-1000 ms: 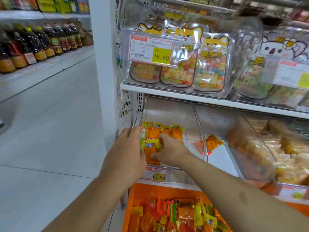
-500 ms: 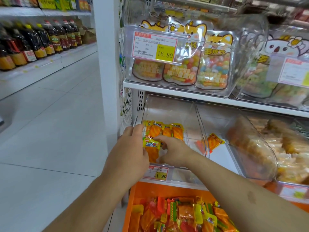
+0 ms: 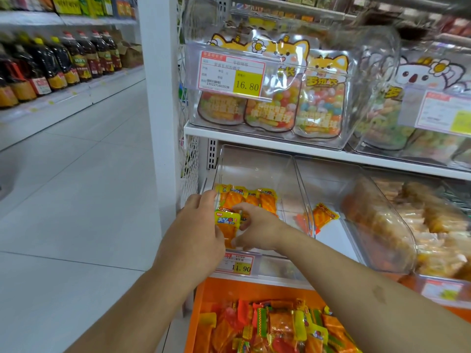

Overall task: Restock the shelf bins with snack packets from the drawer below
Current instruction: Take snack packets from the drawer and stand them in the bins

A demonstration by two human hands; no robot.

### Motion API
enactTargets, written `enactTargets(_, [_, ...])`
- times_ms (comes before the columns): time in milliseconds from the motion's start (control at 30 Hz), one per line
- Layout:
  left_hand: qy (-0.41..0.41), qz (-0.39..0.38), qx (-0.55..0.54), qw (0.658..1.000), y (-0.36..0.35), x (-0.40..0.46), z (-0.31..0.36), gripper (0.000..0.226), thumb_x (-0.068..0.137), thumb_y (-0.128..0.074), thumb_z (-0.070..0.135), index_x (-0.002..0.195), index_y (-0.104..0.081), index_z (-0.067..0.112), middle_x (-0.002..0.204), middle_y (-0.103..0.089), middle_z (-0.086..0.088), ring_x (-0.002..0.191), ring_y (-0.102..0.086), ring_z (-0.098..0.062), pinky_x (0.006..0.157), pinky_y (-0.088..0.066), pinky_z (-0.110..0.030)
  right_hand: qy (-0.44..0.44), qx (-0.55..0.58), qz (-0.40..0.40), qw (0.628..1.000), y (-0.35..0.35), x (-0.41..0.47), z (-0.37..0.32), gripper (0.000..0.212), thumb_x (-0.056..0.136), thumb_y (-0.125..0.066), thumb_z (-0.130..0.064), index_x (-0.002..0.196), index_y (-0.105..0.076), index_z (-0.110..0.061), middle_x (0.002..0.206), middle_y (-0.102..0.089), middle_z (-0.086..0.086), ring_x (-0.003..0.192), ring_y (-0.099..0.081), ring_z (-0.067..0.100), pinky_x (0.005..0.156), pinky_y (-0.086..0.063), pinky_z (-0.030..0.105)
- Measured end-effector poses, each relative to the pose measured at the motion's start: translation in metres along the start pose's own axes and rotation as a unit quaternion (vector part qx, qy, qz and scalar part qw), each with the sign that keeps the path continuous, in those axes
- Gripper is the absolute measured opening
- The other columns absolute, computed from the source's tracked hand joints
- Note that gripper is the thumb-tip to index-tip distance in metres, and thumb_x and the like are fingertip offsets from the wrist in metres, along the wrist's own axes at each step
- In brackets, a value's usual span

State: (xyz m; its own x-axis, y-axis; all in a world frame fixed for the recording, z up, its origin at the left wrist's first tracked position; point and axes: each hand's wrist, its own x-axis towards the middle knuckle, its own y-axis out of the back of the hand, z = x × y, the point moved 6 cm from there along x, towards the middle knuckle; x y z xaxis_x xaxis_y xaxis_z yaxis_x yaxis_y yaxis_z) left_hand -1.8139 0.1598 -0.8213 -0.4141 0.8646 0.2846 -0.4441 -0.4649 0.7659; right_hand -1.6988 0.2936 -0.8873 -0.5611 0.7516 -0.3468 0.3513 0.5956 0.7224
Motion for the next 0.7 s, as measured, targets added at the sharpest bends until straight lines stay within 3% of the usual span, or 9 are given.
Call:
enactTargets(33, [0.000, 0.000, -0.002, 1.000, 0.000, 0.000, -0.001, 0.069, 0.099, -0.063, 0.027, 0.156, -0.024, 0.036, 0.151, -0.041, 0.008, 0.126, -0.056, -0.013, 0.087, -0.055, -0.024, -0.005, -0.007, 0.020, 1.000, 0.002, 0.003, 0.000, 0.084, 0.082, -0.086, -0.019, 0.152, -0.041, -0.032, 0.127, -0.058, -0.004, 0.102, -0.067, 0.017, 0.078, -0.062, 0.030])
enactTargets(100, [-0.001, 0.001, -0.005, 1.000, -0.001, 0.000, -0.002, 0.069, 0.099, -0.062, 0.027, 0.156, -0.023, 0.036, 0.149, -0.042, 0.009, 0.124, -0.056, -0.012, 0.085, -0.053, -0.021, -0.007, -0.044, 0.069, 0.997, 0.007, 0.014, 0.000, 0.061, 0.083, -0.081, -0.032, 0.136, -0.051, -0.028, 0.120, -0.061, -0.004, 0.111, -0.061, 0.020, 0.093, -0.057, 0.038])
enactTargets(200, [-0.002, 0.001, -0.007, 1.000, -0.001, 0.000, -0.003, 0.068, 0.099, -0.062, 0.028, 0.154, -0.024, 0.037, 0.146, -0.044, 0.010, 0.119, -0.057, -0.012, 0.086, -0.057, -0.024, 0.005, -0.149, 0.091, 0.985, 0.009, 0.035, 0.000, 0.037, 0.078, -0.062, -0.059, 0.104, -0.056, -0.033, 0.111, -0.060, -0.003, 0.116, -0.052, 0.029, 0.101, -0.043, 0.045])
enactTargets(300, [-0.002, 0.004, -0.008, 1.000, 0.000, 0.000, -0.003, 0.067, 0.099, -0.061, 0.028, 0.154, -0.024, 0.038, 0.145, -0.044, 0.010, 0.118, -0.058, -0.012, 0.087, -0.059, -0.026, 0.009, -0.183, 0.049, 0.982, 0.002, 0.049, -0.006, 0.031, 0.082, -0.052, -0.063, 0.084, -0.052, -0.033, 0.109, -0.058, -0.001, 0.119, -0.046, 0.030, 0.104, -0.037, 0.048])
enactTargets(433, [-0.002, -0.001, -0.009, 1.000, 0.000, 0.000, -0.002, 0.068, 0.100, -0.060, 0.027, 0.155, -0.023, 0.038, 0.147, -0.044, 0.010, 0.119, -0.059, -0.013, 0.090, -0.060, -0.030, 0.033, -0.172, 0.037, 0.984, -0.004, 0.065, -0.006, 0.032, 0.073, -0.047, -0.070, 0.072, -0.045, -0.037, 0.099, -0.051, -0.004, 0.120, -0.051, 0.037, 0.105, -0.039, 0.054])
enactTargets(500, [0.000, -0.006, -0.011, 1.000, 0.000, 0.000, -0.002, 0.068, 0.100, -0.060, 0.027, 0.155, -0.022, 0.039, 0.147, -0.043, 0.009, 0.118, -0.059, -0.013, 0.090, -0.059, -0.030, 0.030, -0.170, 0.033, 0.984, -0.003, 0.071, -0.001, 0.036, 0.070, -0.044, -0.076, 0.082, -0.050, -0.043, 0.109, -0.055, -0.002, 0.129, -0.049, 0.040, 0.110, -0.036, 0.057])
enactTargets(567, [0.002, -0.010, -0.012, 1.000, 0.000, 0.000, -0.002, 0.068, 0.100, -0.060, 0.027, 0.155, -0.022, 0.038, 0.147, -0.044, 0.009, 0.119, -0.059, -0.014, 0.091, -0.059, -0.031, 0.028, -0.198, 0.025, 0.980, -0.002, 0.068, 0.003, 0.060, 0.072, -0.042, -0.080, 0.124, -0.053, -0.053, 0.147, -0.051, -0.002, 0.146, -0.033, 0.038, 0.120, -0.023, 0.059])
enactTargets(633, [0.002, -0.012, -0.011, 1.000, 0.000, 0.000, -0.001, 0.068, 0.100, -0.060, 0.027, 0.155, -0.021, 0.038, 0.147, -0.043, 0.009, 0.120, -0.058, -0.013, 0.090, -0.059, -0.030, 0.017, -0.209, 0.022, 0.978, -0.001, 0.062, 0.005, 0.079, 0.082, -0.043, -0.078, 0.155, -0.028, -0.052, 0.170, -0.025, -0.004, 0.157, -0.010, 0.036, 0.126, -0.009, 0.060])
enactTargets(700, [0.000, -0.016, -0.009, 1.000, 0.000, -0.001, -0.001, 0.069, 0.100, -0.060, 0.027, 0.155, -0.021, 0.038, 0.148, -0.042, 0.009, 0.120, -0.058, -0.013, 0.090, -0.058, -0.029, 0.008, -0.214, 0.020, 0.977, -0.001, 0.057, 0.005, 0.079, 0.090, -0.045, -0.073, 0.160, -0.016, -0.051, 0.174, -0.012, -0.005, 0.160, 0.001, 0.034, 0.127, -0.002, 0.059])
